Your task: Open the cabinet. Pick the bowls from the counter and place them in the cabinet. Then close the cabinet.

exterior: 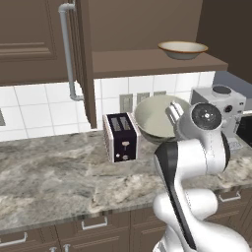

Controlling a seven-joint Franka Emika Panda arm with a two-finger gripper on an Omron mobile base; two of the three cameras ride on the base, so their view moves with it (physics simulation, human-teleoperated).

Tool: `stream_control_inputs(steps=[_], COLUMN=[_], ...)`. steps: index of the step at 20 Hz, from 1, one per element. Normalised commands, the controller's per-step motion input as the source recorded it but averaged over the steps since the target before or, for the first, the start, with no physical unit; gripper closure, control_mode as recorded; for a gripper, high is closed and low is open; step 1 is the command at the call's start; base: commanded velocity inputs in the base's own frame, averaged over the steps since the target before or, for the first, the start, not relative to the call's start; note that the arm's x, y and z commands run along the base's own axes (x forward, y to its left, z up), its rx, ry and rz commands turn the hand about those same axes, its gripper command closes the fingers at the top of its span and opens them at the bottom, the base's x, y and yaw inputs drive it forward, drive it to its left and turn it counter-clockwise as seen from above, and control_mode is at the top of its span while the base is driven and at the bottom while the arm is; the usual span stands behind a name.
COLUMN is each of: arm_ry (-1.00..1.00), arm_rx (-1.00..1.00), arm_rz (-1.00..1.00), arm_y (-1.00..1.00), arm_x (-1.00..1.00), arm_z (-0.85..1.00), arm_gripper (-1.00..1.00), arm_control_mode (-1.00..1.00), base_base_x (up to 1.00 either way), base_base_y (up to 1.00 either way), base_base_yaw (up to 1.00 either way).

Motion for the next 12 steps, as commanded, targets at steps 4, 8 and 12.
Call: stream_control_inputs(steps=[4, 8, 12], arm_ry=[-0.18, -0.14, -0.06], arm_rx=[0.0, 0.0, 0.0], arm_rz=[-0.03, 0.0, 0.0], arm_y=[0.0, -0.01, -0.08], arm_x=[-0.45, -0.47, -0.46], arm_z=[0.64, 0.61, 0.56], arm_gripper=[1.0, 1.0, 1.0], arm_control_mode=[-1.0, -1.0, -1.0], base_base_x=[0.0, 0.0, 0.0], base_base_y=[0.0, 0.0, 0.0], base_base_yaw=[0.0, 0.0, 0.0])
